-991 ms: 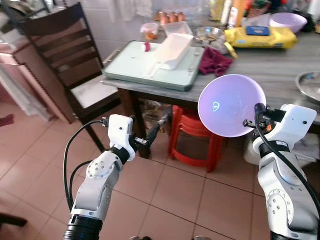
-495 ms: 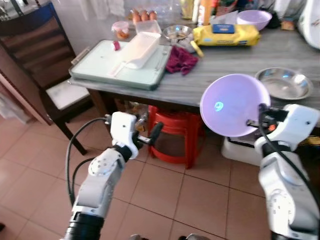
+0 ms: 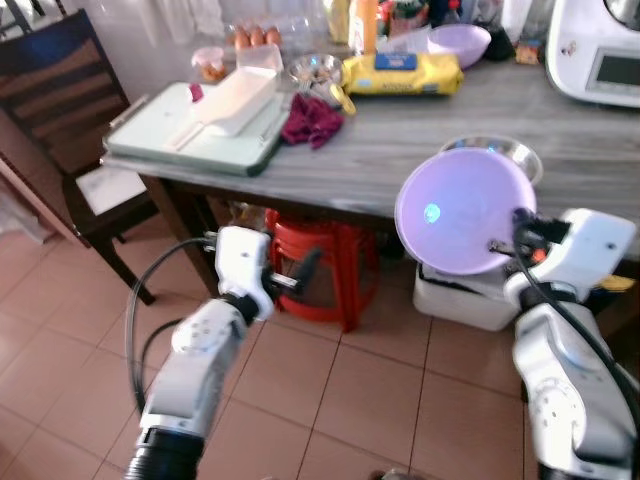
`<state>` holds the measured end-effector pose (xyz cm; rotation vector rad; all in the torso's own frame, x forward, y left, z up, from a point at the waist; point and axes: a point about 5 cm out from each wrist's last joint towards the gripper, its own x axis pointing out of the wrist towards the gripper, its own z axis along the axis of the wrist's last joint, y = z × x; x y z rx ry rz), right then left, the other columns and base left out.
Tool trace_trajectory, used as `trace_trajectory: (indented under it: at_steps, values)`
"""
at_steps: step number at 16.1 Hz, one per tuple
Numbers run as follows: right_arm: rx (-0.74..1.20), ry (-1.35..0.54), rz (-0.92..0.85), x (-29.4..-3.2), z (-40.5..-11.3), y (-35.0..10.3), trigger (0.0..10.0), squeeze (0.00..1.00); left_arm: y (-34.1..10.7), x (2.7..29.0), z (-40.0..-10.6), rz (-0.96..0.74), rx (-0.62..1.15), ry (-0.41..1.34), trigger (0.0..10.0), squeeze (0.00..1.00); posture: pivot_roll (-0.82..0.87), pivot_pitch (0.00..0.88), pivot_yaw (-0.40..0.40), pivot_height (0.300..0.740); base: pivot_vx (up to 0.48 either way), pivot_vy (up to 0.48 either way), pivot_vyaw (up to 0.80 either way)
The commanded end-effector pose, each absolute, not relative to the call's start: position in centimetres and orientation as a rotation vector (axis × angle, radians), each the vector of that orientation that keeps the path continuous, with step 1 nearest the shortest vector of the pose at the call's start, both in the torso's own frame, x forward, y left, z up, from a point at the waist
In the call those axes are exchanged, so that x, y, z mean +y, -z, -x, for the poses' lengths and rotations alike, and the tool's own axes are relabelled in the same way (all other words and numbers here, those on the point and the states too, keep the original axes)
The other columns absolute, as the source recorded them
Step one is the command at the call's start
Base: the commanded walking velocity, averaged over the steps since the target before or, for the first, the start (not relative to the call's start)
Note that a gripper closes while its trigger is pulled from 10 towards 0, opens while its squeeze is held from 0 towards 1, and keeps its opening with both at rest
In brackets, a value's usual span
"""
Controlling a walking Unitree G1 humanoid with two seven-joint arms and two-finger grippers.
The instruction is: Setting the table
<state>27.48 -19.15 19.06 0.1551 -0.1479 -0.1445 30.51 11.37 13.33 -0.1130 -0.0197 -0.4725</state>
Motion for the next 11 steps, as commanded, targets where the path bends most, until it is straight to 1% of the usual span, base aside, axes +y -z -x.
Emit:
trace_trajectory:
  at_steps: [1,5,6,8,11]
  values:
    - [-0.167,0.149,-0.152,-19.2,-27.4,-19.5,10.0,0.00,-13.7,11.7,-30.7,0.104,-0.044,0.440,10.0,0.00,-0.19,0.116,0.115,0.740,0.000,0.000,0.00]
    - [-0.172,0.146,-0.123,-19.4,-27.2,-19.3,10.0,0.00,-14.1,13.8,-31.5,0.040,-0.098,0.254,10.0,0.00,-0.19,0.108,0.116,0.740,0.000,0.000,0.00]
    - [-0.202,0.114,-0.018,-19.3,-26.8,-19.5,10.0,0.00,-14.8,15.3,-31.8,-0.004,-0.154,0.155,10.0,0.00,-0.20,0.105,0.114,0.740,0.000,0.000,0.00]
    - [-0.215,0.096,0.051,-19.1,-26.1,-19.3,10.0,0.00,-14.8,16.5,-31.2,-0.030,-0.172,0.099,10.0,0.00,-0.19,0.103,0.109,0.740,0.000,0.000,0.00]
    - [-0.211,0.100,0.066,-19.0,-25.5,-18.9,10.0,0.00,-14.0,16.7,-30.3,-0.028,-0.157,0.097,10.0,0.00,-0.19,0.100,0.107,0.740,0.000,0.000,0.00]
